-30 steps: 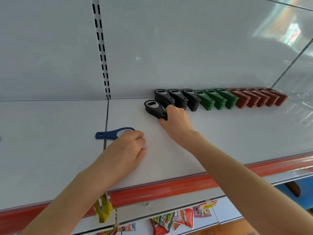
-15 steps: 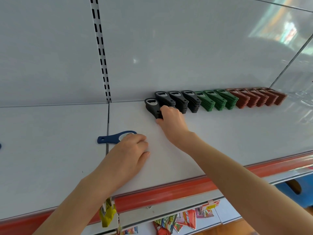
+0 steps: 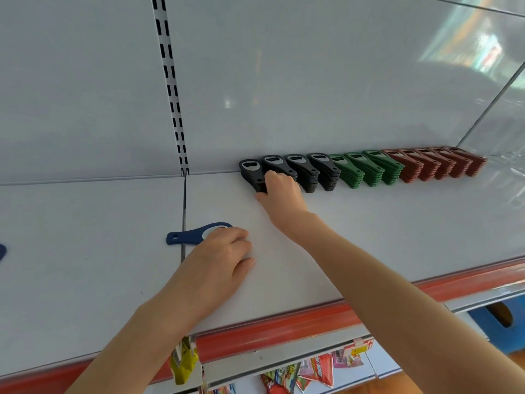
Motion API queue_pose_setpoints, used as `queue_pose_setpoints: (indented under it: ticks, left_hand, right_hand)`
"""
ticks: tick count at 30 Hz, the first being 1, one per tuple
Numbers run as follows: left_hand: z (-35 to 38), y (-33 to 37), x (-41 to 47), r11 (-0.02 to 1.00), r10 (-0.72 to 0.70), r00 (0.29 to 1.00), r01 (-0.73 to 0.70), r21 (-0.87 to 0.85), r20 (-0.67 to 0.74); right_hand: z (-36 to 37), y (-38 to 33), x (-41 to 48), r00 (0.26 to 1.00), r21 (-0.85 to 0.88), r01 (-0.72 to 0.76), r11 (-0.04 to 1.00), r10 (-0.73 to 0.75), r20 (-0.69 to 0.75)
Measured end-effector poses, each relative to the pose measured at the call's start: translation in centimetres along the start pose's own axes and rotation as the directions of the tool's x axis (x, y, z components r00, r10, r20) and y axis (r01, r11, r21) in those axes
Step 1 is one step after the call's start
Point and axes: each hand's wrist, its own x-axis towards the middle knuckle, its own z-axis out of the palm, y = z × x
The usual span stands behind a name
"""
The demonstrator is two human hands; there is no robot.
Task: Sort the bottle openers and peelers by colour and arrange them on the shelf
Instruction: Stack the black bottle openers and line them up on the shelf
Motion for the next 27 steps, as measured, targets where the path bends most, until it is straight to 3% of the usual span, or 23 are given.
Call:
queue_pose_setpoints:
  ticks: [3,7,12,21,27]
  left_hand:
    - [0.4,-0.4,-0.2,0.998,0.046,0.998,-0.048,-0.045,-0.054]
    - [0.2,-0.5,-0.1,1.0,-0.013,0.999,0.013,0.001,0.041]
    - [0.5,-0.5,-0.1,0.997,0.077,0.993,-0.077,0.0,-0.089]
    - [0.4,-0.6,0.0,1.0,0.018,1.0,-0.019,-0.02,-0.015]
    - [-0.3,0.0,-0.3,0.999,0.006,0.998,-0.004,-0.038,0.06]
  right_hand:
    - [-1.1,0.9,-0.3,0.997,0.084,0.041,0.996,-0.035,-0.074]
    - [-2.9,2.7,0.2,0.964,0.062,0.033,0.998,-0.016,-0.266]
    - [-2.5,3.6,1.2,0.98,0.03,-0.028,0.999,0.033,-0.196]
    - [-3.3,1.6,1.0,0.954,0.041,0.056,0.998,-0.041,-0.295]
    - [-0.9,-0.2,0.8,0.97,-0.049,0.11,0.993,-0.118,-0.211]
